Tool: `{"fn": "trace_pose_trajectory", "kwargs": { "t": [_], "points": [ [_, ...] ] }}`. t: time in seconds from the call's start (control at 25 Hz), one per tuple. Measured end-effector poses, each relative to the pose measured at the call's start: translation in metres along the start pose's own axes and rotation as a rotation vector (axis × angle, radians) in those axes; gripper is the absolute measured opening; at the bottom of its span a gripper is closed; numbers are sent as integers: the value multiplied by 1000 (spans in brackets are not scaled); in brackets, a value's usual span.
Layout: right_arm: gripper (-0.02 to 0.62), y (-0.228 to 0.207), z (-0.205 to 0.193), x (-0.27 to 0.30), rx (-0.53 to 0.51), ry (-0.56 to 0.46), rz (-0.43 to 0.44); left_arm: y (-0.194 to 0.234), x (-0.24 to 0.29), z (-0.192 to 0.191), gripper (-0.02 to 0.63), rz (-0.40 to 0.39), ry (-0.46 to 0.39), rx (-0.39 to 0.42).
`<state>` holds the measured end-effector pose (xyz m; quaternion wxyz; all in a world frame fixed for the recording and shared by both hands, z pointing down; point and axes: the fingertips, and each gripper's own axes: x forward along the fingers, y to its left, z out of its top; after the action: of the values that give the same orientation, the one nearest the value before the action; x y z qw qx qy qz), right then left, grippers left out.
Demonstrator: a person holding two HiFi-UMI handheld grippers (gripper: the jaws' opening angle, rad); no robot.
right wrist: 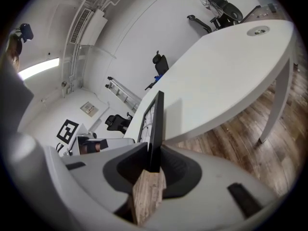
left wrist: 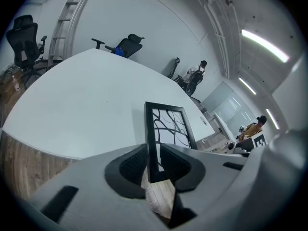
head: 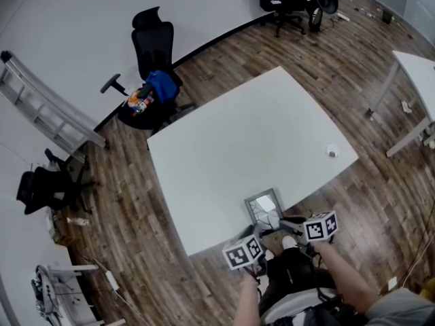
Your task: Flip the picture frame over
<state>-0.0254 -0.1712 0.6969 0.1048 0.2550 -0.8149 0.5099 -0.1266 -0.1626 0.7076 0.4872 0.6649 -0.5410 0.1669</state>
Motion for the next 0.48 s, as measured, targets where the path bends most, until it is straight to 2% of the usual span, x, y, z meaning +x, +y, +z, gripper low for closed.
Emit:
{"fn": "trace_pose_trajectory", "kwargs": {
  "t": [0.32,0.48],
  "points": [
    [81,12,15,-3,-11,-32,-28,-32,0,10,84,-93,-13,-10],
    [80,21,21,-4,-32,-40,-29,-47,1,17,140,-157,-21,-68]
  ]
}}
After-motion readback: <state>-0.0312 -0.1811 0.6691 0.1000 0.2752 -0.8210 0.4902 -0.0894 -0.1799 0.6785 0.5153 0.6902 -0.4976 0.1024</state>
